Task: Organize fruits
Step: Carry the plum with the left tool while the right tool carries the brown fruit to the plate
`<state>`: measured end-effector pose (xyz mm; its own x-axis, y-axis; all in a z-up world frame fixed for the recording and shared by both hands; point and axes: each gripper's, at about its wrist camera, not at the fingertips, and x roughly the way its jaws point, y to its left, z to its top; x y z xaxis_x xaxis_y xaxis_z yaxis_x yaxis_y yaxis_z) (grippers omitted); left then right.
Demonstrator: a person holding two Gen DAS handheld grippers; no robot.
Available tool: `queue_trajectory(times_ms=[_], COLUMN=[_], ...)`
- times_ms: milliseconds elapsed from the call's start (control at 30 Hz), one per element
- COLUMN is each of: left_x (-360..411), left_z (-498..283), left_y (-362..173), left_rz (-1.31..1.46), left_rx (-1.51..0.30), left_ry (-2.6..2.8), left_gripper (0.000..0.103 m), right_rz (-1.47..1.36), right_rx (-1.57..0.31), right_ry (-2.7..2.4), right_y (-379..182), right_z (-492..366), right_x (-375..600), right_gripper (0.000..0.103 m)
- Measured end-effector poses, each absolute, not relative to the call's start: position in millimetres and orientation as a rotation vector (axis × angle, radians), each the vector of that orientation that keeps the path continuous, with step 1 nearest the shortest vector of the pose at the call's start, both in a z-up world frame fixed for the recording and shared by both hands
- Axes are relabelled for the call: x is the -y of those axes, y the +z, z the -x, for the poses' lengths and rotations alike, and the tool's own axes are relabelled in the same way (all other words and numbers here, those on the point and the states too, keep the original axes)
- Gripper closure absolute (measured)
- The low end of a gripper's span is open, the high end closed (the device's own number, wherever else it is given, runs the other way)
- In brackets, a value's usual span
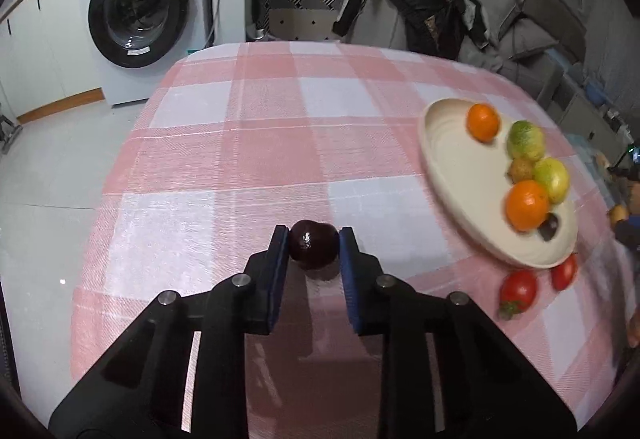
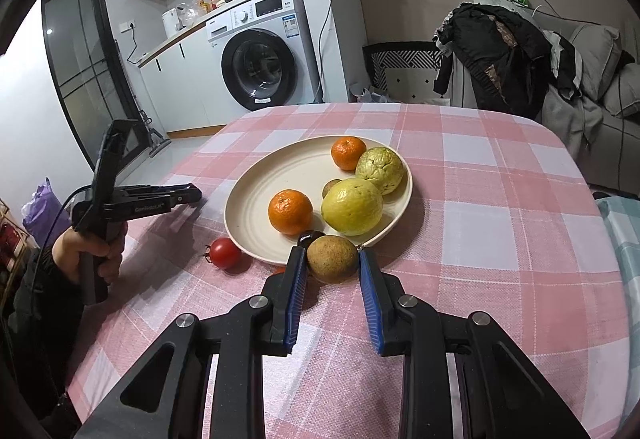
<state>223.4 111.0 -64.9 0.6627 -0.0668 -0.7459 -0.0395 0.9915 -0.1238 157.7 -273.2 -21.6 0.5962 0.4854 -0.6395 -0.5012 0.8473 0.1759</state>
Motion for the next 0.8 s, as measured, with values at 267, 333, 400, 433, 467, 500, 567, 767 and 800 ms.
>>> queue_trajectory(times_ms=[267,333,400,433,467,500,567,767,800], left_x=[-56.3,-40.5,-30.1,-24.8,-20.2,-16.4,-11.2,-7.6,-6.8], left_z=[-195.7,-196.7,-200.9,-203.8,-206.6,-208.9,-213.2,-221.6,-221.7], left_y=[-32.8,-27.1,-25.2,-24.9,-25.0,-25.3,-28.5,-42.7,-44.0], left_rz=[0.117,0.103,0.092,0.084,0.076,0.074,0.084,0.085,0.084], left_rx=[-0.721,-0.712,-0.716,-0.718,-0.720,-0.721,-0.732,-0.751,-0.750], left_ry=[-0.122,-0.155,-0.170,-0.174,-0.179,-0.186,-0.197,-0.196,-0.201], left_gripper=[0.081,0.081,0.081,0.081,0.081,0.081,0.081,0.081,0.081], right_rz=[-0.036,-0.030,-0.035,-0.035,-0.029,-0.024,-0.023,0.002,0.017], right_rx=[-0.751,-0.758,-0.771,-0.778,-0.780,-0.784,-0.797,-0.807,-0.806], right_ry=[0.566,0.564,0.570,0.571,0.567,0.565,0.563,0.546,0.542], right_y=[-20.8,-19.2,-18.2,-18.6,-19.0,-20.0,-23.6,-31.9,-32.6], right_z=[-169.8,-172.3,-175.3,-177.2,-178.3,-180.1,-184.5,-191.2,-191.4], right_x=[268.4,263.2,257.5,253.6,250.9,247.8,242.7,232.6,231.2], right_gripper=[0.075,0.075,0.075,0.075,0.075,0.075,0.075,0.075,0.075])
